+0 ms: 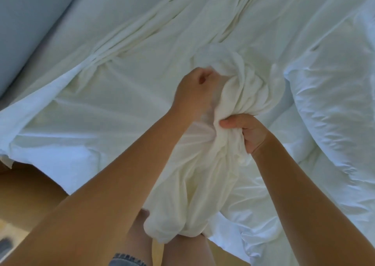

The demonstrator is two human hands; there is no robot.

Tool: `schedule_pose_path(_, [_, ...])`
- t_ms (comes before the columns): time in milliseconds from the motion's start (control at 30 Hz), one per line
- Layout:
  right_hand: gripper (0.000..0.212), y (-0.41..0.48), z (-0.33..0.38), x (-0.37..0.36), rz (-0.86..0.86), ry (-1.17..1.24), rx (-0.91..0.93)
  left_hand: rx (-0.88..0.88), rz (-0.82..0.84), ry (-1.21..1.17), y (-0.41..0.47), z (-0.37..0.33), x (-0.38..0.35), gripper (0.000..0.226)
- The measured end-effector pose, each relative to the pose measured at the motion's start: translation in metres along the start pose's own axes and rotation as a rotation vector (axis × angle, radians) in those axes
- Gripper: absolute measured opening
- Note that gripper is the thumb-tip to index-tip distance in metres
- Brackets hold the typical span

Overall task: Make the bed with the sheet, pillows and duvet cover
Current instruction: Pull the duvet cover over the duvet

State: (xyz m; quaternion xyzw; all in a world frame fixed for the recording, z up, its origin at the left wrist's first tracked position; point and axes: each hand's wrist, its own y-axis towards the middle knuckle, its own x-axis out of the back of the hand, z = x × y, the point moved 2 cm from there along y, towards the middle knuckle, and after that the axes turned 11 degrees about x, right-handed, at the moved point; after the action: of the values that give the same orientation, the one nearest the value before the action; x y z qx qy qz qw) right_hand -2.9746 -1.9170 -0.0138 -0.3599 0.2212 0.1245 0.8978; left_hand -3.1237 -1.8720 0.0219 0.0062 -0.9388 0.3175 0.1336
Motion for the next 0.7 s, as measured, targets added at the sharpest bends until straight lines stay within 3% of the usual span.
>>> schedule_pose_path(67, [0.018, -0.004, -0.004, 0.003, -0.017, 0.011, 0.011, 0.054, -0.105, 0.267, -0.024, 0.036, 0.015, 0.042])
schedule_pose_path(100, [0.018, -0.005, -0.005, 0.005, -0.010, 0.009, 0.010, 0.177, -0.064, 0.356, -0.035, 0.053, 0.018, 0.059])
schedule_pose_path(167, [0.024, -0.004, -0.006, 0.005, 0.016, -0.021, -0.008, 0.519, 0.185, 0.307, -0.047, 0.072, 0.017, 0.082])
schedule_pose_path(233, [0.038, -0.002, -0.005, 0.004, 0.034, -0.058, -0.051, 0.771, 0.403, 0.057, -0.044, 0.074, 0.011, 0.075])
schedule_pose_path(267, [0.041, -0.001, -0.004, 0.004, 0.046, -0.075, -0.075, 0.795, 0.449, -0.037, -0.040, 0.071, 0.007, 0.059])
schedule_pose_path(333, [0.034, -0.004, -0.002, 0.005, 0.059, -0.119, -0.093, 0.763, 0.483, -0.064, -0.031, 0.060, -0.002, 0.033])
schedule_pose_path(400, [0.030, -0.008, -0.001, 0.008, 0.059, -0.142, -0.099, 0.695, 0.459, -0.098, -0.024, 0.044, -0.008, 0.031])
schedule_pose_path(533, [0.040, -0.011, 0.000, 0.008, 0.045, -0.163, -0.088, 0.470, 0.413, -0.396, -0.016, -0.006, -0.025, 0.027])
schedule_pose_path(700, [0.032, -0.007, 0.008, -0.002, 0.158, -0.013, 0.052, 0.214, 0.498, -0.188, -0.017, -0.059, -0.055, 0.027])
